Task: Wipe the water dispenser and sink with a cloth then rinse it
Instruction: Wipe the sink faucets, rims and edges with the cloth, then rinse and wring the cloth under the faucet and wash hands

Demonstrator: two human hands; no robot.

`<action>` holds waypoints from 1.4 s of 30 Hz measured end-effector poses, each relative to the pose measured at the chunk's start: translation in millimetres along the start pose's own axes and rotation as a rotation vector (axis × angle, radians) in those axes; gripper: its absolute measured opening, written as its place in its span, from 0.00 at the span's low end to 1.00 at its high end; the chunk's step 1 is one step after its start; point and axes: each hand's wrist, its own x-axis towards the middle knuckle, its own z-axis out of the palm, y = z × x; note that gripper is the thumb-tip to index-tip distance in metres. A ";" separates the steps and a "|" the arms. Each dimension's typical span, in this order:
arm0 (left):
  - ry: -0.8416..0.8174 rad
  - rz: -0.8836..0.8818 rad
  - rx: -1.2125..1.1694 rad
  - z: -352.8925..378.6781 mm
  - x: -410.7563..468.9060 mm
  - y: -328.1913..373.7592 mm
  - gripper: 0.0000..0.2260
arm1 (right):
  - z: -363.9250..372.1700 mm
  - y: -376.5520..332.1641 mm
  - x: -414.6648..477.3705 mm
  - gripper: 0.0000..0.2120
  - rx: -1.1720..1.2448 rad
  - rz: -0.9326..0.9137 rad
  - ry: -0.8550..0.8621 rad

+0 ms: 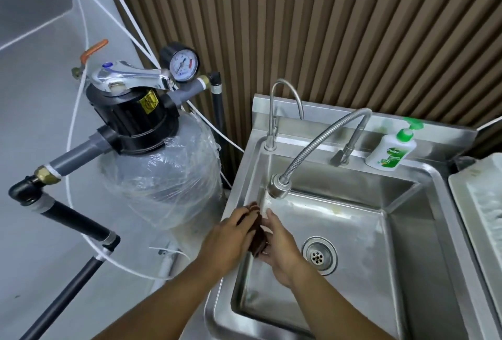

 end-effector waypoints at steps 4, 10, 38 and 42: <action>0.129 -0.074 -0.474 -15.2 -18.6 24.0 0.21 | -4.0 9.3 -21.1 0.17 0.112 -0.045 0.021; 0.211 -0.609 -1.111 -38.7 -23.1 49.1 0.14 | -5.8 15.7 -71.5 0.06 0.056 -0.286 0.193; -0.104 -0.334 -0.829 -34.1 -3.1 182.3 0.10 | -167.6 -55.5 -135.9 0.10 -0.310 -0.405 -0.164; -0.002 -0.433 -0.804 -22.3 2.6 188.8 0.23 | -167.8 -52.8 -125.3 0.16 -0.284 -0.268 -0.191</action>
